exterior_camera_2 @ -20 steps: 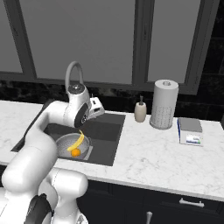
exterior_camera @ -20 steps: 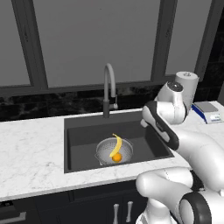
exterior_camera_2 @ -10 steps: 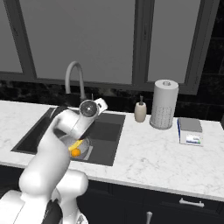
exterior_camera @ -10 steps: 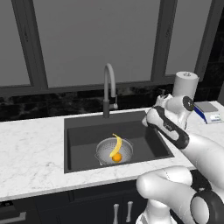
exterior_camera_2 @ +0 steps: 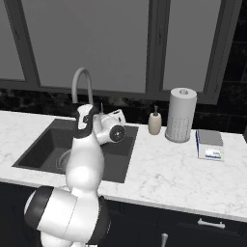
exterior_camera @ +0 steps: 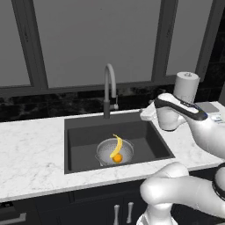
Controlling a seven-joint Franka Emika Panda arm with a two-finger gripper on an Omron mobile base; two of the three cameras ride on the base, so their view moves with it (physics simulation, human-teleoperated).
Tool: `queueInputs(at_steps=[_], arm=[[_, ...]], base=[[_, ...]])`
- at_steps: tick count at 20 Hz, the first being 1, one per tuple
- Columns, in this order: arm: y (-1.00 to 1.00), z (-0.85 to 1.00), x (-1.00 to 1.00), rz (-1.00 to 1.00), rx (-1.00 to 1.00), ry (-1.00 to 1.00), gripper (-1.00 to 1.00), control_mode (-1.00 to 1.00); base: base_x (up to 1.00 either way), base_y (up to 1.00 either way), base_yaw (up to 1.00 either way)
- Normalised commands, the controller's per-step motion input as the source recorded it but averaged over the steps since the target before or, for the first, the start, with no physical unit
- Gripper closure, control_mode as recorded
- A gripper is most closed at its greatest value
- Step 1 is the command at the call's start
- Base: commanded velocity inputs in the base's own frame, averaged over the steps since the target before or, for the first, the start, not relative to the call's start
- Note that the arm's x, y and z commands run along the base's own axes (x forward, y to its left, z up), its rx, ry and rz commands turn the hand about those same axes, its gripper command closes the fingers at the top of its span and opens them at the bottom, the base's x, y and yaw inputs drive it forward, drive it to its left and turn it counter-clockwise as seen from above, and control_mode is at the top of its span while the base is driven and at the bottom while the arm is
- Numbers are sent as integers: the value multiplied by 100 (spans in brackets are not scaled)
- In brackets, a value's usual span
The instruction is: Put the colander in the sink, put the banana, orange in the colander, and turn on the sink faucet and pour water over the colander.
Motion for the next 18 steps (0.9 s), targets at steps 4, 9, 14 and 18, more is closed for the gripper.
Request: queueInputs(at_steps=[4,9,14,18], arm=[[26,7,54,0,15,-6,-100,-100],[14,-1,51,0,15,0,-100,-100],[6,-2,34,0,15,0,-100,-100],[-3,-9,27,0,16,0,-100,-100]], base=[[0,0,0],[0,0,0],[0,0,0],[0,0,0]])
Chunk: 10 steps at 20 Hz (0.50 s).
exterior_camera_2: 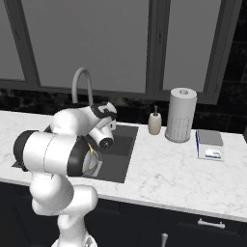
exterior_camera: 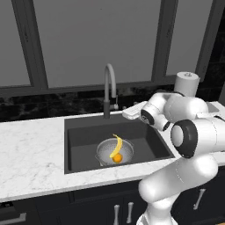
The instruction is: Put the colander in the sink, put the banana, orange in the colander, and turn on the sink faucet and pour water over the colander.
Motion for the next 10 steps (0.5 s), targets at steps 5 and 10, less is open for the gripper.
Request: queueInputs(at_steps=[5,10], arm=[[-13,0,34,1,13,0,-100,-100],[-9,10,20,1,6,0,-100,-100]], base=[[0,0,0],[0,0,0]])
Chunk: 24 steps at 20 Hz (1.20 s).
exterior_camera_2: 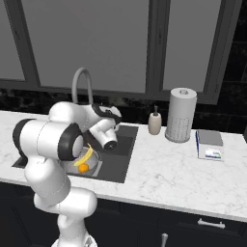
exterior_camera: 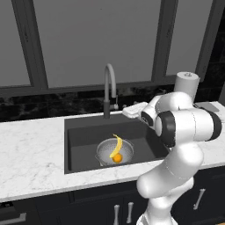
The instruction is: Put the colander in the sink, put the banana, orange in the colander, and turn on the sink faucet and pour water over the colander.
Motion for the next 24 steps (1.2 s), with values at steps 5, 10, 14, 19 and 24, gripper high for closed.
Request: queueInputs(at_steps=[5,10,14,19,24], arm=[[2,10,19,0,0,0,-100,-100],[7,3,30,0,0,0,-100,-100],[6,0,33,0,0,0,-100,-100],[4,0,20,0,0,0,-100,-100],[10,-1,23,0,-3,0,-100,-100]], base=[[0,0,0],[0,0,0],[0,0,0],[0,0,0],[0,0,0]])
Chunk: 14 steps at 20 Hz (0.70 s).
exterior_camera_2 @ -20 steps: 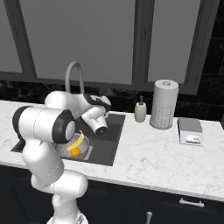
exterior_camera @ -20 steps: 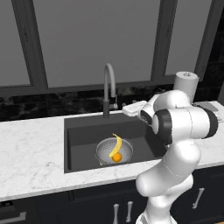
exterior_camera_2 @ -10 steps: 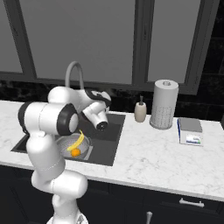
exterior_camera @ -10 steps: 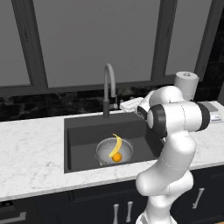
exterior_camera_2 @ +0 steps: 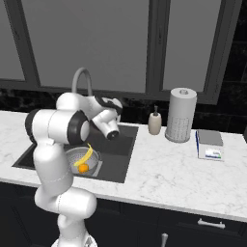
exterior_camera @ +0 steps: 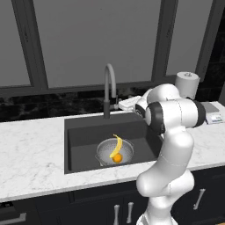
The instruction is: Put the colander in the sink, put the banana, orange in the colander, and turn on the sink faucet and pour water over the colander.
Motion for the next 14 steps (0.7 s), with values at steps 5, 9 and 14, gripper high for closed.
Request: queueInputs(at_steps=[5,9,14], arm=[[12,0,25,0,-7,0,-100,-100],[2,-6,43,0,-2,2,-100,-100],[0,-12,32,0,-1,1,-100,-100]], base=[[0,0,0],[0,0,0],[0,0,0]])
